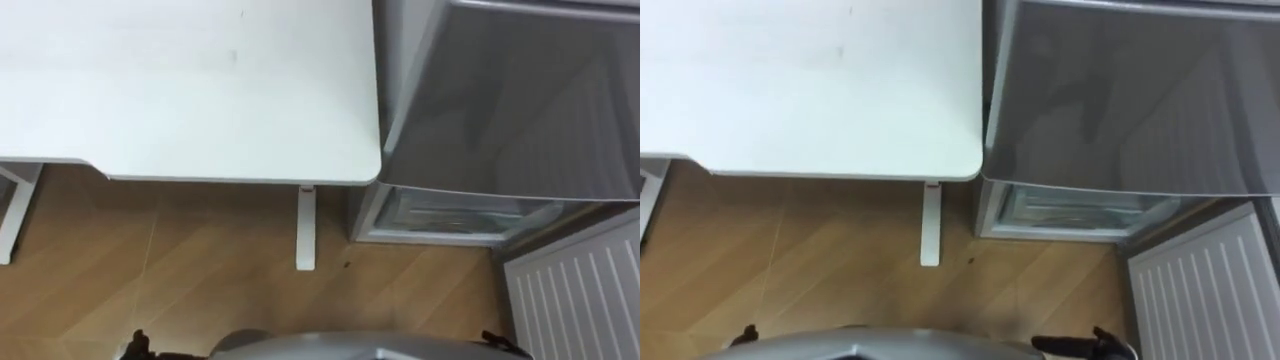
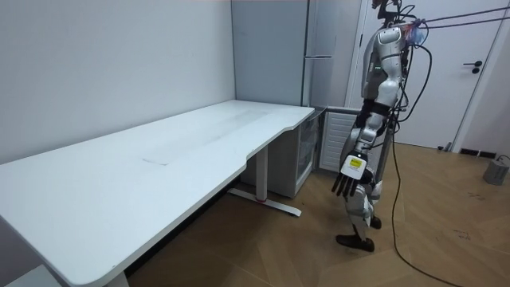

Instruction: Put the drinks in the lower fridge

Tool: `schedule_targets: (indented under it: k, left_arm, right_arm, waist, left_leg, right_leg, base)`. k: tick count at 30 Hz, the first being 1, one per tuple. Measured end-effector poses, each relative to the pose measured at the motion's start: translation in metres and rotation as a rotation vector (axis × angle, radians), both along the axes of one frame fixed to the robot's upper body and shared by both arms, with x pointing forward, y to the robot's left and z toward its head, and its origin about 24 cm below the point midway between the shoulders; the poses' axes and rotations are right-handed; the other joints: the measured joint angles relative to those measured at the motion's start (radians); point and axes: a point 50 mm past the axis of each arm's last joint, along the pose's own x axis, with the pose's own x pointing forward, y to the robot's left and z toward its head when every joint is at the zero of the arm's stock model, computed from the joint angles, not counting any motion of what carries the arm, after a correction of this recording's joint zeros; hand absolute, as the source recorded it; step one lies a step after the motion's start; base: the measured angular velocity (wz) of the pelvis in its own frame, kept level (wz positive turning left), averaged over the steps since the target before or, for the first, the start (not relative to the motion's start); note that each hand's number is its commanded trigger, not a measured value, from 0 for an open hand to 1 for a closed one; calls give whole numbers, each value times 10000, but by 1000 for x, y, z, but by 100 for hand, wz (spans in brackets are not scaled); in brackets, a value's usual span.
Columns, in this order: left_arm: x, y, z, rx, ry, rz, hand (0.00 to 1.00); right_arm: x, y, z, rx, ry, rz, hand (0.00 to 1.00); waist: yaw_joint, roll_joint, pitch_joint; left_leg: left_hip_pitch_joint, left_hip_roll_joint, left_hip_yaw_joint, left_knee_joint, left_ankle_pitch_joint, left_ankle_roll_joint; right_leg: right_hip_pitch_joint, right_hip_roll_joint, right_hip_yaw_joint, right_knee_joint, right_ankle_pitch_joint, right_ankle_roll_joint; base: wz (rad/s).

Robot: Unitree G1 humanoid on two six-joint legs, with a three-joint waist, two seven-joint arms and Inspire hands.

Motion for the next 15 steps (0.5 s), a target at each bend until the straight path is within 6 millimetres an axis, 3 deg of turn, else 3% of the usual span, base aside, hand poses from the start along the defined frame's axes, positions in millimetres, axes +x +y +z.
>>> schedule_targets:
  k: [7,9,10,15]
  left_arm:
    - [-14,4,0,365,799,-192,0]
    - [-21,3,0,395,1050,-155,0]
    - [-23,3,-1,379,1212,-170,0]
    - [-38,0,-3,55,1877,338,0]
  right_arm:
    - [-23,-3,-1,-118,727,-968,0]
    - [-26,-5,-1,-112,847,-1259,0]
    - [-30,-6,0,-125,930,-1434,0]
    - [-45,-9,0,-241,1577,-1618,0]
  waist:
    - [-216,29,-1]
    - [-286,76,-44]
    - [-303,41,-13]
    - [-501,134,-63]
  left_leg:
    - [231,-5,-67,-68,1,11]
    - [314,-5,-69,-84,0,12]
    - [333,-3,-70,-85,9,25]
    - [454,5,-70,-89,64,29]
  right_leg:
    - [319,11,26,5,82,17]
    - [378,13,50,16,84,17]
    - [391,16,62,22,96,6]
    - [493,30,79,28,131,-20]
  base:
    - [0]
    - [-2]
    - [-4]
    - [0]
